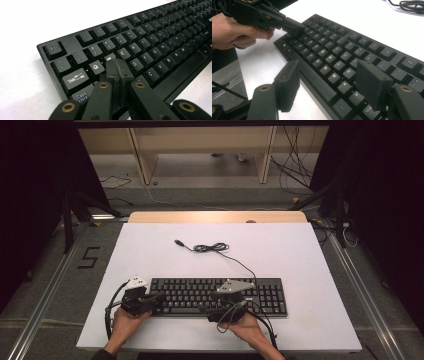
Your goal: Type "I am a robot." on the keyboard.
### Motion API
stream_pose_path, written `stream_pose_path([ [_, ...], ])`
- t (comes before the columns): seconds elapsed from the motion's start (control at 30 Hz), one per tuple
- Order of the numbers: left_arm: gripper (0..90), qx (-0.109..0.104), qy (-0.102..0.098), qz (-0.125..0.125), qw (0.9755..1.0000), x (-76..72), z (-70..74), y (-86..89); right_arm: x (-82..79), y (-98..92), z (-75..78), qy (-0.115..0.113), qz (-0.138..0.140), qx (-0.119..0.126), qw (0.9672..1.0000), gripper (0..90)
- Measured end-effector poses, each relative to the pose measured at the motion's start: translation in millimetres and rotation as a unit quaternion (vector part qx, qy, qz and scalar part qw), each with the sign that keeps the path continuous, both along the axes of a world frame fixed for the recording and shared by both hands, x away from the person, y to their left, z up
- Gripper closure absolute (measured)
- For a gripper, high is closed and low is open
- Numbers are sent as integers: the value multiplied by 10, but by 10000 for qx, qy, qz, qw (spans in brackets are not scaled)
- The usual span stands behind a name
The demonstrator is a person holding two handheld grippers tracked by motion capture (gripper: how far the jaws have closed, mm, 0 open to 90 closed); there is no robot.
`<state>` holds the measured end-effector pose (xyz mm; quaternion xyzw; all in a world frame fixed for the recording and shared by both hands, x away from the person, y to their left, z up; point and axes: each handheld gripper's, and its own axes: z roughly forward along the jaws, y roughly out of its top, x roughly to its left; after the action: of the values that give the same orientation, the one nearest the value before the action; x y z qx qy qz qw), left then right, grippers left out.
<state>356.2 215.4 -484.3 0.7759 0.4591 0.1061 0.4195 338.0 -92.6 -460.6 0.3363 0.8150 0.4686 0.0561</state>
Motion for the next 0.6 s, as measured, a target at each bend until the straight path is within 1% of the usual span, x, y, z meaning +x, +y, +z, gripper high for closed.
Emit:
stream_pose_path([
  [0.17,889,4,15,-1,10000,3,-3,1,-6,-1,2,1,1,-22,10000,362],
  [0.27,890,48,82,10,10000,8,-17,-3,-8,-4,6,6,-8,-18,10000,359],
  [0.3,890,27,100,13,9999,10,-20,-1,-9,-4,7,4,-11,-15,10000,358],
  [0.6,889,14,100,26,9999,10,-11,4,-10,-12,12,-5,-47,-16,10000,346],
])
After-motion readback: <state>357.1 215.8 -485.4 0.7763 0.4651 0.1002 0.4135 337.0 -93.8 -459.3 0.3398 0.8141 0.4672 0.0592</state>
